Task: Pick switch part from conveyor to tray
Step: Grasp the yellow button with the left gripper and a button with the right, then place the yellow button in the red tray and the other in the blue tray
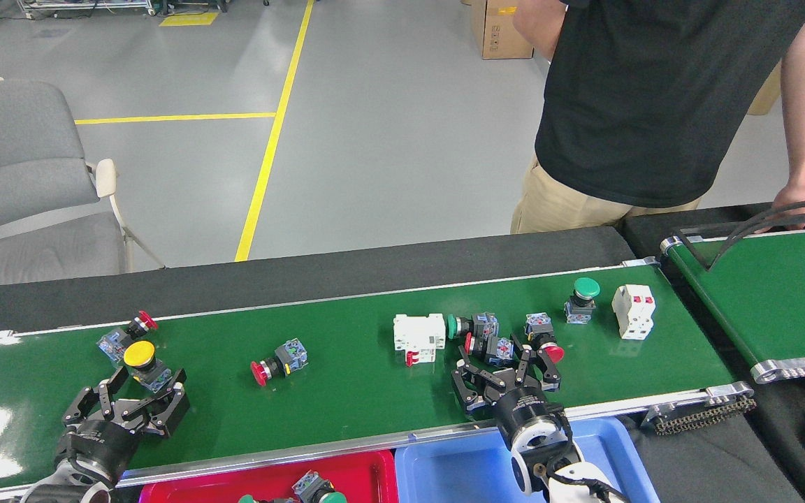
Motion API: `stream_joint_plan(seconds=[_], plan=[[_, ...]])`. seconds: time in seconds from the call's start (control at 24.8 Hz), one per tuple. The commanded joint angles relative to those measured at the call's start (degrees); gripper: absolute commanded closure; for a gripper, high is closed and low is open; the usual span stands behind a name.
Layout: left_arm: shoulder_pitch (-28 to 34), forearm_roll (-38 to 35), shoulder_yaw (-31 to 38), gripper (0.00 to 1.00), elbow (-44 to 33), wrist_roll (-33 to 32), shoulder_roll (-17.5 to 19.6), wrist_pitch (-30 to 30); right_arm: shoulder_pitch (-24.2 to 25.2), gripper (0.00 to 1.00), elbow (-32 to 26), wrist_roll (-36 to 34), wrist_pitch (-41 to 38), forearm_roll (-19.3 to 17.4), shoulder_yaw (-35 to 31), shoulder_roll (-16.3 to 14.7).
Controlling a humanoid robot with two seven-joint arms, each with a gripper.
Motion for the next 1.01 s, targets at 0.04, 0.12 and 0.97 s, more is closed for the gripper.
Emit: stream_joint_plan(seconds=[0.04, 0.12, 0.97], plan=[[-0.08, 0.95, 0.76, 0.86, -0.4, 1.45, 0.67, 0.01, -0.63, 0.89, -2.52, -0.06, -0.32, -0.12, 0.02, -0.1], [0.44, 0.95, 0.76, 0.9, -0.49, 3.73, 0.76, -0.26, 0.33, 0.89, -6.21, -0.15, -2.17, -0.12, 1.25, -0.18], [31.47, 5.34, 2.51, 0.0, -34.94, 6.46, -7.06, -19.86, 16.5, 0.02, -25.54, -0.41, -17.64, -0.74, 9.26, -1.77]])
